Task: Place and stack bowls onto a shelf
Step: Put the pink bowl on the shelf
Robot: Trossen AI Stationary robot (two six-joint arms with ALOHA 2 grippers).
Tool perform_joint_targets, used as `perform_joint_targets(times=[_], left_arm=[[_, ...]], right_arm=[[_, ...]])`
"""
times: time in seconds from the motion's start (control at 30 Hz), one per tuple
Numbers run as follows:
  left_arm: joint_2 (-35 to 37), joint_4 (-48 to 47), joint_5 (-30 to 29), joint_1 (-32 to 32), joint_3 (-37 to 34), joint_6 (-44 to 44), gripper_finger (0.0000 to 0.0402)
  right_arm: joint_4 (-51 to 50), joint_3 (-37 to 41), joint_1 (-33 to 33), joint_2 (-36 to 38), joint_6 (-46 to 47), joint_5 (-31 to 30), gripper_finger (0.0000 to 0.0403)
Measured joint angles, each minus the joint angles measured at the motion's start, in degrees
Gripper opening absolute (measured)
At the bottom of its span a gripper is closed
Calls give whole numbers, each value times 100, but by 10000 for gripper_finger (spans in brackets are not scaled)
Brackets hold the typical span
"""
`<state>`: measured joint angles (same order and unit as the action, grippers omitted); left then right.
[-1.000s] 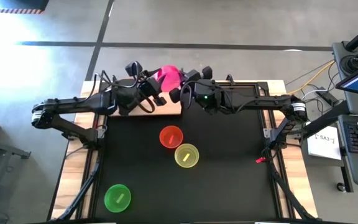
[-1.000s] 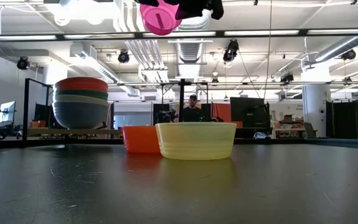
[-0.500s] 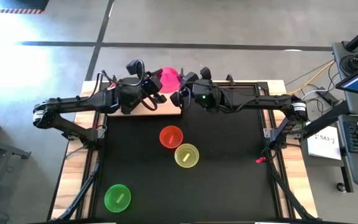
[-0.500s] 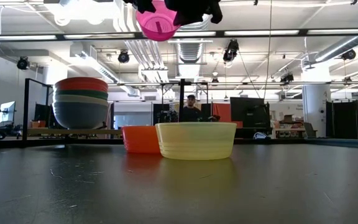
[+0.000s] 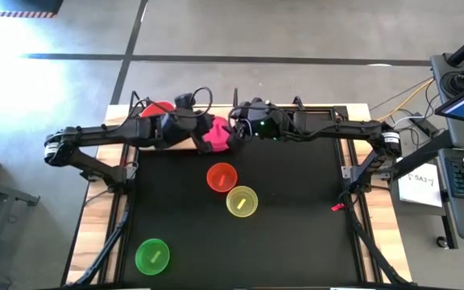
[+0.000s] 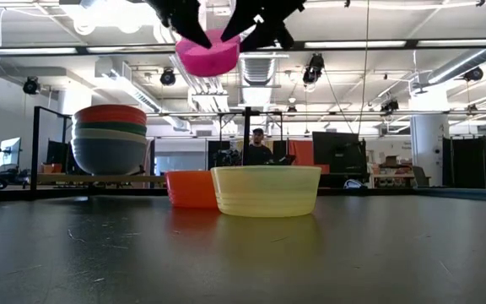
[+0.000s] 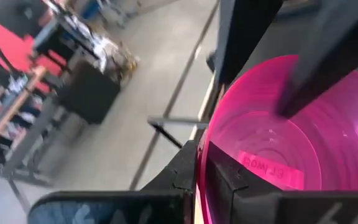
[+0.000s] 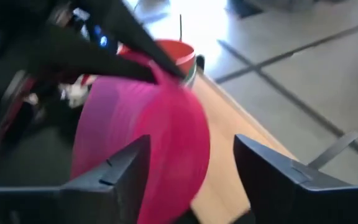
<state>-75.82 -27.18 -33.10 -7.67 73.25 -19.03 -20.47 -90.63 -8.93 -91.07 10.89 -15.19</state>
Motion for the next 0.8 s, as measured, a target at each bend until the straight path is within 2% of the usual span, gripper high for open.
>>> perform_joint_targets(times=[0.2,0.3,0.47,0.57,0.8], left_arm=[[-80,-417,25,-259,1,474,1],[-78,-744,340,-403,2,710,1],[-79,-1113,782,-741,-35,1237,1],[-80,-1125,1176,-1013,-223,1517,1],[-86,-760,1475,-1657,-993,1521,1]], right_arm=[[-772,0,4,69,113,104,259],[-1251,0,2,157,248,100,267],[-2116,0,4,273,543,125,261],[-2663,21,14,278,949,532,253],[-3000,353,413,85,1676,815,236]])
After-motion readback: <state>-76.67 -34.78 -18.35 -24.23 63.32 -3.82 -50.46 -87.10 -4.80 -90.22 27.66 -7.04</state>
